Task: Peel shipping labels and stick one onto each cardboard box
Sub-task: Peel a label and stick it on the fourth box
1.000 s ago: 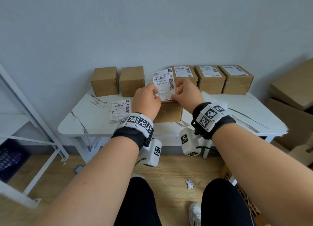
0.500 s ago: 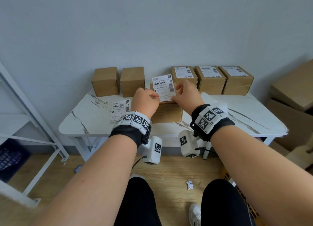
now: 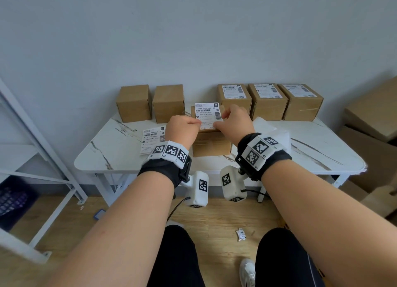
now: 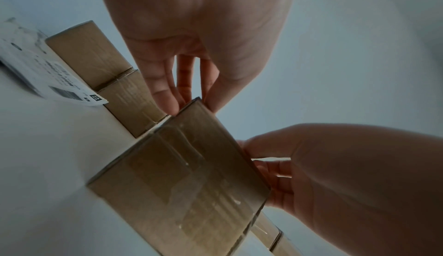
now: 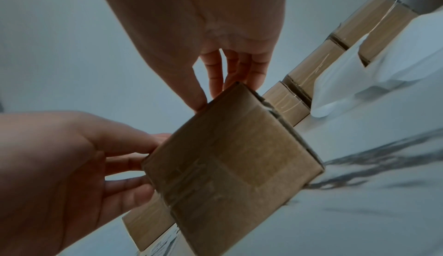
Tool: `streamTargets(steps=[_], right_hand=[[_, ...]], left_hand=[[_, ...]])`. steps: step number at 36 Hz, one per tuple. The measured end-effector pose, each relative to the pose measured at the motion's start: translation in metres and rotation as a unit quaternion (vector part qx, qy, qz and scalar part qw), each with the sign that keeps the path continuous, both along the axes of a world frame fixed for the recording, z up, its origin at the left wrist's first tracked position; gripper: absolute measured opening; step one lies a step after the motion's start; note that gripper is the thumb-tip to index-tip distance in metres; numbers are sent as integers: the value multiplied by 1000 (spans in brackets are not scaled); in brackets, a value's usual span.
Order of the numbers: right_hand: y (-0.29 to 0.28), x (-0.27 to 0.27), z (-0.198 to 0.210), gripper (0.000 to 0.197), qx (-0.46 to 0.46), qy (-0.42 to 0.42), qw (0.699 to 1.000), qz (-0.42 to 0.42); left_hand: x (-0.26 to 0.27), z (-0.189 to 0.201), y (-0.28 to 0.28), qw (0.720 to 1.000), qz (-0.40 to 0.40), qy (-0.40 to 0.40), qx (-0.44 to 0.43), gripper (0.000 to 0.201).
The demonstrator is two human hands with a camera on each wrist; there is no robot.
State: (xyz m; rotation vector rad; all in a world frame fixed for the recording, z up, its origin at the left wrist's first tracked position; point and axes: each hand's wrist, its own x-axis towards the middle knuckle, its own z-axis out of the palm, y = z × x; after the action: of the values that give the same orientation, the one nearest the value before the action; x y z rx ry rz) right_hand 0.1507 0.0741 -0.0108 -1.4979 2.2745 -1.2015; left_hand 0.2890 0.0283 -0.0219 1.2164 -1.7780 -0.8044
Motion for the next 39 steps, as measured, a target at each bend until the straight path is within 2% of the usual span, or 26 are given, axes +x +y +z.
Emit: streamTargets(steps=[6, 16, 28, 34, 39], right_hand=[[2, 5, -1, 39, -4, 8, 1000, -8], [-3, 16, -5, 60, -1, 28, 999, -39], [2, 0, -2, 25, -9, -26, 1000, 3], [6, -4, -2, 24, -21, -50, 998, 18], [8, -9, -3, 27, -24, -24, 999, 21]], left_hand=[[0, -2, -1, 997, 0, 57, 51, 18], [1, -4, 0, 997, 7, 62, 50, 19], [0, -4, 1, 999, 11, 33, 36, 21], [-1, -3, 2, 1000, 12, 10, 12, 22], [-4, -2, 1, 992, 32, -89, -80, 22]])
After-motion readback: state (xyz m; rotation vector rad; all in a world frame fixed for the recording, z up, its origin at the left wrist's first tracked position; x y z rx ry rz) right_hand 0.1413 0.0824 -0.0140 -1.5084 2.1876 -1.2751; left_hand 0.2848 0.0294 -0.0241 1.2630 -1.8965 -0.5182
